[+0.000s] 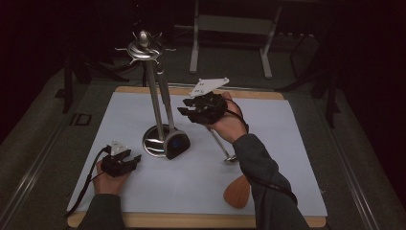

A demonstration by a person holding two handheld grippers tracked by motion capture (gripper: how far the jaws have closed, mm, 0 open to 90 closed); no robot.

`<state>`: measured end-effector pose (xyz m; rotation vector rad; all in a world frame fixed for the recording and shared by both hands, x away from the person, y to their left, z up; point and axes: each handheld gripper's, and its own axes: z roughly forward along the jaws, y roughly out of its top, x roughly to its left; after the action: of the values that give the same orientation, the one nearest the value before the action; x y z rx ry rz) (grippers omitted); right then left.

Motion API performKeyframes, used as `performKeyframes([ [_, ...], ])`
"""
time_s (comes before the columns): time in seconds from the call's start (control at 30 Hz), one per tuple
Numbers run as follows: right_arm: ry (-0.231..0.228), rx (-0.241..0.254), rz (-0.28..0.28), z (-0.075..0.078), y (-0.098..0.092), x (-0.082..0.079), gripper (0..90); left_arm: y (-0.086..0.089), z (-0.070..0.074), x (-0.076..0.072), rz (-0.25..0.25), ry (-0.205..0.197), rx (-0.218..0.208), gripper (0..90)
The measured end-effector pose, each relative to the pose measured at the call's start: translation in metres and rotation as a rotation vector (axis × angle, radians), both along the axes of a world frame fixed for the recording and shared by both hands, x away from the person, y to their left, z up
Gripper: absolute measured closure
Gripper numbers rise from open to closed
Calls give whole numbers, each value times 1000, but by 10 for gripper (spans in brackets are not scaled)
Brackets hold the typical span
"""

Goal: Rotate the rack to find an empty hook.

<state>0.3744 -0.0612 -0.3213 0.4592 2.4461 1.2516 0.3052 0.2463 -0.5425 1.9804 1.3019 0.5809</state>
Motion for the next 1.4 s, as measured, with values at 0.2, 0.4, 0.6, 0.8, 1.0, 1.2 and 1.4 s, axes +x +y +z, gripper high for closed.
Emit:
performKeyframes([
  [0.2,14,-12,-21,-6,-9,1,647,-1,1,-2,-20,-15,-2,533],
  [0.4,40,-72,-32,-18,-18,3,641,-2,2,-5,-33,-32,5,590],
  [0.6,81,-136,-35,-33,-27,7,616,-6,15,-16,-43,-88,-49,726],
  [0.8,110,-178,-44,-49,-33,11,599,-17,46,-36,-77,-235,-127,888],
  [1.0,142,-192,-65,-57,-39,14,594,-30,79,-42,-102,-352,-209,900],
  [1.2,179,-206,-98,-65,-44,17,570,-35,127,-42,-96,-498,-336,900],
  [1.4,202,-225,-104,-75,-48,18,551,-43,182,-45,-116,-636,-376,900],
])
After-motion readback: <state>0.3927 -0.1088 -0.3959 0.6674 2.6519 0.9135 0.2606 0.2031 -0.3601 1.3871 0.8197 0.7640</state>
